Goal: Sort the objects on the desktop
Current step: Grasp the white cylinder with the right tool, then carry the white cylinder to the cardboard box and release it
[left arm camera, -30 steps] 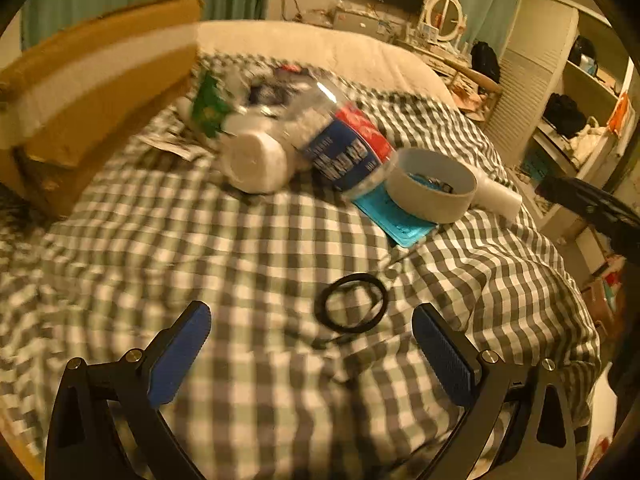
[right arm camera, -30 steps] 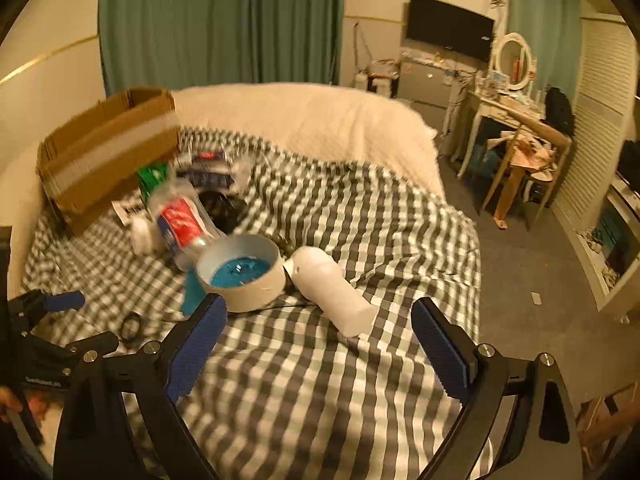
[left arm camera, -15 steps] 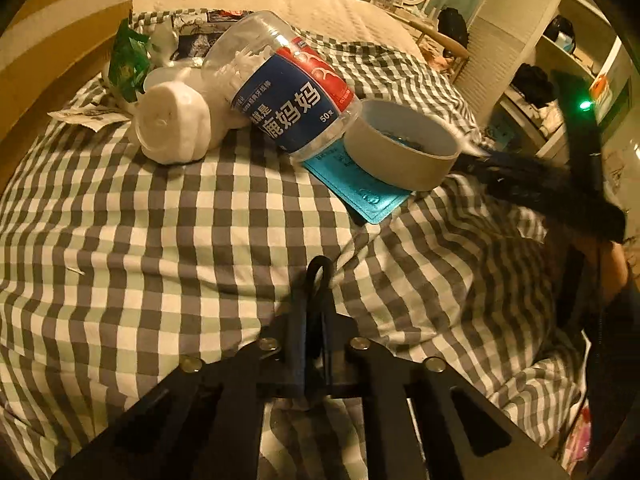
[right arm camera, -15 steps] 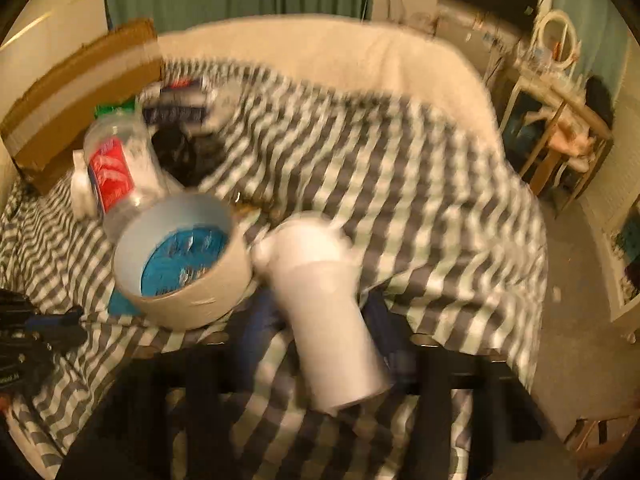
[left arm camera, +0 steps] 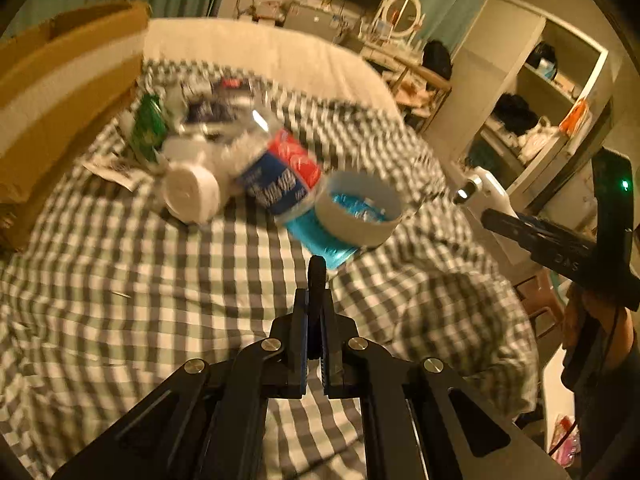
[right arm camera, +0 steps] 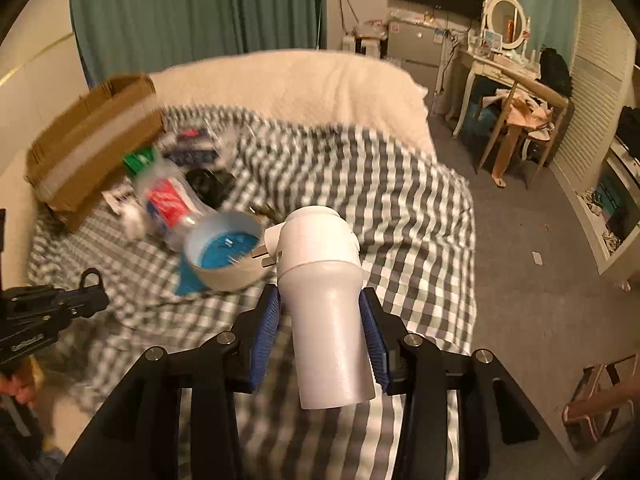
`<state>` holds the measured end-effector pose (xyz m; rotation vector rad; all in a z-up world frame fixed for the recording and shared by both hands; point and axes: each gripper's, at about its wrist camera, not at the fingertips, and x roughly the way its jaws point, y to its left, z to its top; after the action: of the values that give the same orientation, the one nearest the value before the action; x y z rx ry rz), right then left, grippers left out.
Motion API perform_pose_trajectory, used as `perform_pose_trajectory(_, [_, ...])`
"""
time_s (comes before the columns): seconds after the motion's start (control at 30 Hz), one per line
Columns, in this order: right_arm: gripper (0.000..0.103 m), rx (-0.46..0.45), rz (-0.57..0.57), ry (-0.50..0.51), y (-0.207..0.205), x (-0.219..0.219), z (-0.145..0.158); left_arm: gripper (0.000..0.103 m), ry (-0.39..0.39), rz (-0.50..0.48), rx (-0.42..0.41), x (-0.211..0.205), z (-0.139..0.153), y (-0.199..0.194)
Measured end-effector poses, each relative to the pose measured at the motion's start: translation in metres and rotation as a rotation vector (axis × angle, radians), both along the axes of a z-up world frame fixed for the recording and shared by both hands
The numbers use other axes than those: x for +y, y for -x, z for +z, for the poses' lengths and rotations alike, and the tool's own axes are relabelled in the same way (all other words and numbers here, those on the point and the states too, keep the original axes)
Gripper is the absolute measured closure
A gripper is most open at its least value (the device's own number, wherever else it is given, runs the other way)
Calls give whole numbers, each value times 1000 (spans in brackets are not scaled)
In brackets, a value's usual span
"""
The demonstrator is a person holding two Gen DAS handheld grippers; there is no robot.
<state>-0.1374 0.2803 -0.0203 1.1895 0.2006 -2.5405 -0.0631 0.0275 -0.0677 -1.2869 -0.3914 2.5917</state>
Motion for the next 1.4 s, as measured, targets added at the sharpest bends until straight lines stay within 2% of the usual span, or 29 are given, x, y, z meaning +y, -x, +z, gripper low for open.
perform_pose_trajectory(0.17, [63,86,31,-5,-30,-33,59,99,-13,21,80,-33,46,-12])
perform_pose_trajectory(0.33, [63,172,103,30,-53,-91,118,99,23,57,202,-77,109,-16])
perform_pose_trajectory(0.43, [63,215,153,87,-59,-137,148,99,79,79,278,-114,145,-15])
perform_pose_trajectory(0.57, [63,215,200,199,-50,-198,167,99,136,133,350,-176,178,-3])
perform_pose_trajectory(0.67, [63,167,227,285,-26,-247,163,99,138,194,374,-226,177,10])
perform_pose_trajectory(0.77, [63,98,232,345,8,-297,143,99,100,259,340,-263,154,23])
perform_pose_trajectory(0.87, [63,28,237,399,38,-342,118,99,133,277,293,-284,128,43])
perform_pose_trajectory(1.0, [62,-13,228,438,70,-383,95,99,72,273,248,-301,106,61])
perform_pose_trajectory(1.07, [60,-14,196,471,81,-387,89,97,103,264,244,-302,101,62])
perform_pose_trajectory(1.1, [41,-18,175,489,85,-386,89,95,123,264,243,-300,101,62])
perform_pose_trajectory(1.13, [21,-15,151,499,89,-383,89,85,135,272,237,-301,101,63])
perform_pose_trajectory(1.17, [18,6,128,511,88,-378,91,75,132,282,229,-301,99,63])
perform_pose_trajectory(1.2, [18,31,111,527,88,-372,96,45,125,298,222,-304,100,63])
perform_pose_trajectory(1.23, [18,45,97,536,85,-361,101,20,108,325,229,-307,101,60])
perform_pose_trajectory(1.27, [18,52,85,534,82,-355,103,16,97,342,244,-308,102,56])
perform_pose_trajectory(1.4, [18,97,42,476,52,-304,123,11,100,380,281,-301,116,38])
